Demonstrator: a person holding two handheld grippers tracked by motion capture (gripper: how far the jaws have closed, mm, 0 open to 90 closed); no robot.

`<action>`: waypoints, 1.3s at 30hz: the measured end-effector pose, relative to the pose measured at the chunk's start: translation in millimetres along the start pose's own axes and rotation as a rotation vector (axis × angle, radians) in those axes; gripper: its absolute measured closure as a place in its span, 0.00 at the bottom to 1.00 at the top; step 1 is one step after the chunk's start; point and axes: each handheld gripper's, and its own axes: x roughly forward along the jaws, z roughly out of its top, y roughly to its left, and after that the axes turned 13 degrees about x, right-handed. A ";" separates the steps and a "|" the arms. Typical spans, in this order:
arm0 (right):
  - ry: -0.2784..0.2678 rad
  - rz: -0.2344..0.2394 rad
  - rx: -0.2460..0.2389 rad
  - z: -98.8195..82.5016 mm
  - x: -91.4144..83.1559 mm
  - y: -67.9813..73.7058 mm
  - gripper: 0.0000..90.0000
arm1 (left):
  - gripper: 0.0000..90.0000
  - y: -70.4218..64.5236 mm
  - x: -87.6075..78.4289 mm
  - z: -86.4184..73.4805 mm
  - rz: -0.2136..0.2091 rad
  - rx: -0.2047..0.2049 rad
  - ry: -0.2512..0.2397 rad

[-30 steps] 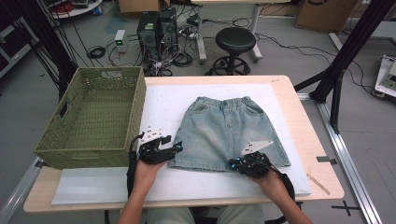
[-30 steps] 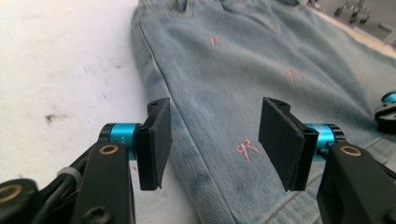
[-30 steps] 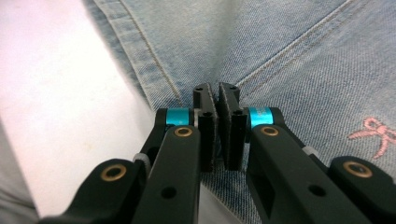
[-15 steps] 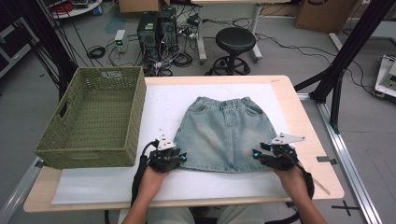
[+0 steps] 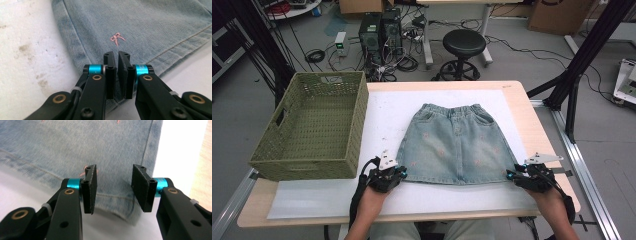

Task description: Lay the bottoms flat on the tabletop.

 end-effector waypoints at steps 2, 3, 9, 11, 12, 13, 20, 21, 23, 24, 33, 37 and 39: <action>0.013 0.007 -0.003 0.3 -2.4 -0.9 0.62 | 0.93 2.4 -2.2 -1.7 -0.016 -0.015 -0.004; 0.026 0.020 0.002 2.2 -3.9 -1.3 0.58 | 0.91 3.6 -2.8 -2.1 -0.022 -0.029 -0.009; -0.142 0.128 0.029 28.3 -10.3 6.2 0.41 | 0.53 18.5 -15.9 7.8 -0.012 -0.110 -0.162; -0.177 0.143 0.025 45.3 -2.0 13.0 0.34 | 0.43 24.1 -19.2 15.1 -0.003 -0.119 -0.209; -0.177 0.151 0.016 54.6 5.3 17.4 0.34 | 0.42 26.1 -19.7 18.5 -0.005 -0.111 -0.231; -0.175 0.176 0.011 63.3 13.8 22.7 0.33 | 0.41 28.1 -19.8 21.7 -0.007 -0.096 -0.246; -0.081 0.228 -0.074 118.5 78.2 75.5 0.33 | 0.33 40.8 -15.8 29.0 0.012 -0.082 -0.319; -0.072 0.239 -0.088 122.3 83.6 80.7 0.35 | 0.33 41.7 -14.4 28.6 0.008 -0.073 -0.313; -0.039 0.258 -0.140 130.5 96.8 94.8 0.39 | 0.33 43.2 -12.5 28.0 0.005 -0.073 -0.307; -0.023 0.274 -0.165 133.7 104.6 102.4 0.39 | 0.33 43.7 -12.4 27.8 0.006 -0.076 -0.307; 0.091 0.219 -0.281 140.7 148.3 134.0 0.28 | 0.33 47.6 -14.6 24.2 0.009 -0.088 -0.305; 0.144 0.266 -0.299 150.6 142.9 137.8 0.24 | 0.33 47.1 -13.6 23.6 0.002 -0.086 -0.304; 0.061 0.314 -0.275 163.2 137.5 139.2 0.27 | 0.33 46.9 -13.3 23.1 0.001 -0.090 -0.304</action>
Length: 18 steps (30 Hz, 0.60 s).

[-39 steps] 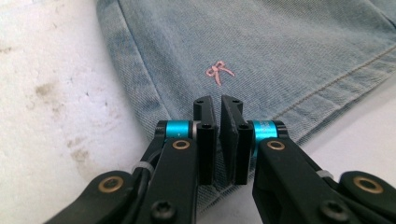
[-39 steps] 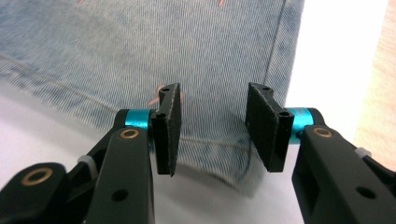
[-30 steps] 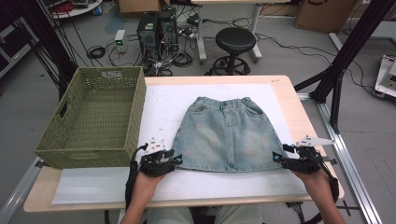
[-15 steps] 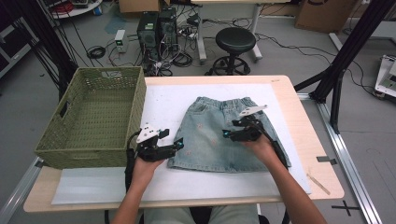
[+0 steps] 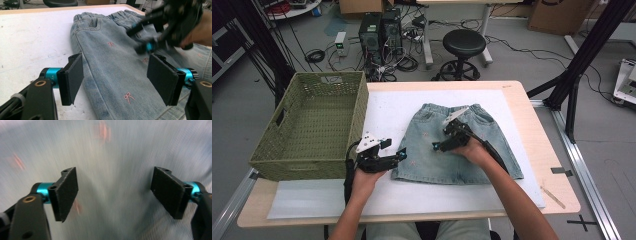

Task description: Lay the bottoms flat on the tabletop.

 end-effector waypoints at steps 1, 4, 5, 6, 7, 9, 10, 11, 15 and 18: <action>-0.017 0.003 0.004 4.4 -0.1 -0.3 0.27 | 0.33 0.1 -0.2 -0.2 0.001 -0.001 -0.001; 0.002 -0.041 0.009 20.0 12.3 -4.6 0.27 | 0.33 0.1 -0.8 -1.3 0.004 -0.002 0.001; -0.002 -0.047 0.024 25.2 18.0 -7.1 0.27 | 0.33 -0.2 -0.9 -1.7 0.002 -0.001 0.006; -0.010 -0.046 0.031 28.8 22.6 -8.8 0.27 | 0.33 -0.8 -0.4 -2.1 0.003 -0.002 0.005; -0.017 -0.045 0.038 31.2 26.2 -10.3 0.27 | 0.33 -1.4 0.3 -2.7 0.000 -0.002 0.008; 0.016 -0.055 0.045 36.4 37.7 -12.7 0.27 | 0.33 -1.9 1.9 -3.3 -0.003 0.000 0.010; 0.037 -0.060 0.036 36.9 45.2 -13.4 0.27 | 0.33 -1.8 2.2 -3.4 -0.003 0.000 0.008; 0.056 -0.066 0.033 36.3 50.8 -12.9 0.26 | 0.33 -1.3 2.3 -3.3 -0.003 0.000 0.007; 0.062 -0.060 0.022 35.0 57.8 -12.8 0.23 | 0.32 0.4 1.3 -4.1 0.002 -0.001 0.013; 0.055 -0.017 0.030 45.9 50.4 -17.2 0.27 | 0.30 0.0 0.1 -5.4 0.003 -0.003 0.009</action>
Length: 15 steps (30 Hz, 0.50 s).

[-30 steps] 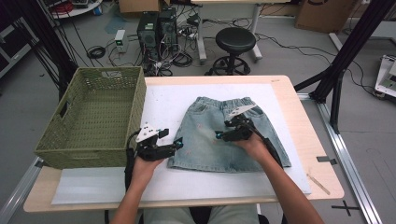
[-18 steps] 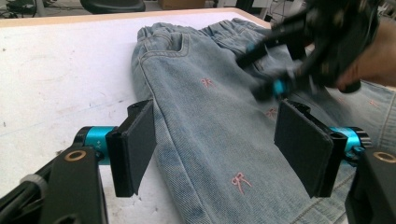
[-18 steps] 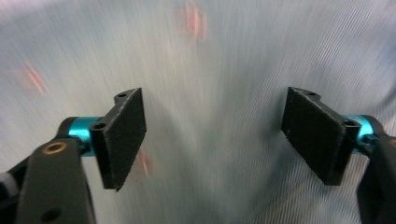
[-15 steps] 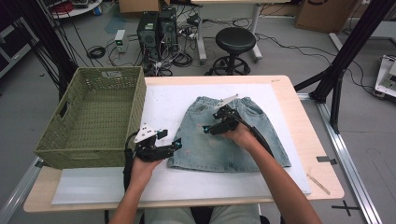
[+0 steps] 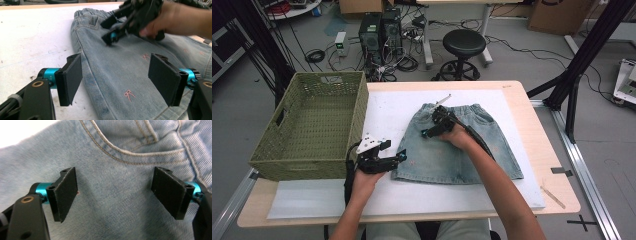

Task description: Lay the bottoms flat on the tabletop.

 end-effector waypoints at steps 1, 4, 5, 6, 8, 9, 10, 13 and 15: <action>-0.043 0.020 0.022 4.6 -3.3 -2.2 0.27 | 0.30 -0.5 -0.4 -0.5 0.001 -0.001 -0.001; -0.070 0.001 0.058 17.9 -2.6 -7.7 0.27 | 0.30 -1.1 -0.1 -1.2 0.002 0.002 0.005; -0.063 -0.021 0.064 22.2 0.1 -9.6 0.27 | 0.30 -1.0 -0.3 -1.3 0.003 0.001 0.003; -0.081 -0.032 0.073 25.8 3.2 -10.7 0.27 | 0.30 -0.3 -0.6 -1.3 0.003 0.001 0.003; -0.076 -0.054 0.076 29.8 11.2 -9.5 0.27 | 0.30 0.4 -0.2 -1.4 0.008 -0.004 0.002; -0.064 -0.064 0.067 31.0 15.2 -8.3 0.26 | 0.30 1.0 -0.1 -1.5 0.010 -0.005 0.003; -0.056 -0.076 0.054 31.1 21.6 -5.9 0.24 | 0.30 1.1 -0.1 -1.6 0.009 -0.006 0.003; -0.054 -0.124 0.025 28.8 32.2 -1.6 0.21 | 0.30 0.3 0.3 -1.8 0.003 -0.005 0.001; -0.044 -0.131 0.013 28.9 30.9 2.8 0.21 | 0.30 0.4 0.9 -2.0 0.004 -0.004 0.004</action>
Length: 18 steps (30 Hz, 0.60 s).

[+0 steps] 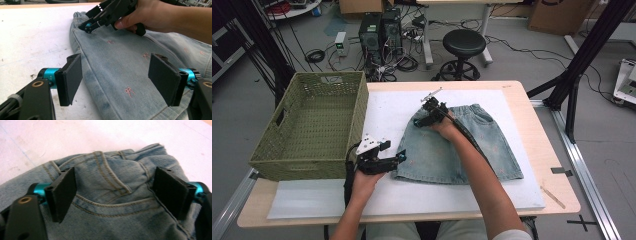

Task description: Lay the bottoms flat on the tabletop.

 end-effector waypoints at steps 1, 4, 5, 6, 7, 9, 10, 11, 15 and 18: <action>0.001 0.016 0.005 0.6 -3.6 -1.0 0.22 | 0.30 0.4 -0.1 0.0 -0.001 -0.001 -0.001; -0.048 0.121 0.117 5.4 -25.5 -16.9 0.31 | 0.30 1.0 -1.6 0.1 0.001 -0.005 -0.006; -0.072 0.128 0.142 6.2 -32.9 -24.3 0.30 | 0.30 1.4 -1.8 0.1 0.001 -0.008 -0.007; -0.078 0.110 0.155 6.5 -40.1 -30.9 0.30 | 0.30 1.6 -2.0 0.1 0.002 -0.010 -0.007; -0.080 0.092 0.169 6.2 -45.0 -35.8 0.30 | 0.30 1.6 -2.1 0.1 0.001 -0.012 -0.011; -0.084 0.016 0.205 3.7 -56.7 -52.0 0.30 | 0.30 1.4 -1.7 0.2 -0.002 -0.015 -0.016; -0.076 -0.020 0.218 1.7 -59.7 -58.6 0.31 | 0.30 1.0 -1.4 0.4 -0.003 -0.015 -0.014; -0.063 -0.059 0.231 -0.6 -60.7 -64.1 0.31 | 0.30 0.6 -0.9 0.4 -0.002 -0.015 -0.015; -0.019 -0.118 0.254 -15.2 -50.1 -74.5 0.34 | 0.30 -0.7 0.1 0.9 -0.007 -0.009 -0.013; -0.010 -0.122 0.279 -23.3 -33.9 -68.5 0.28 | 0.30 -1.2 1.3 0.7 -0.007 -0.009 -0.013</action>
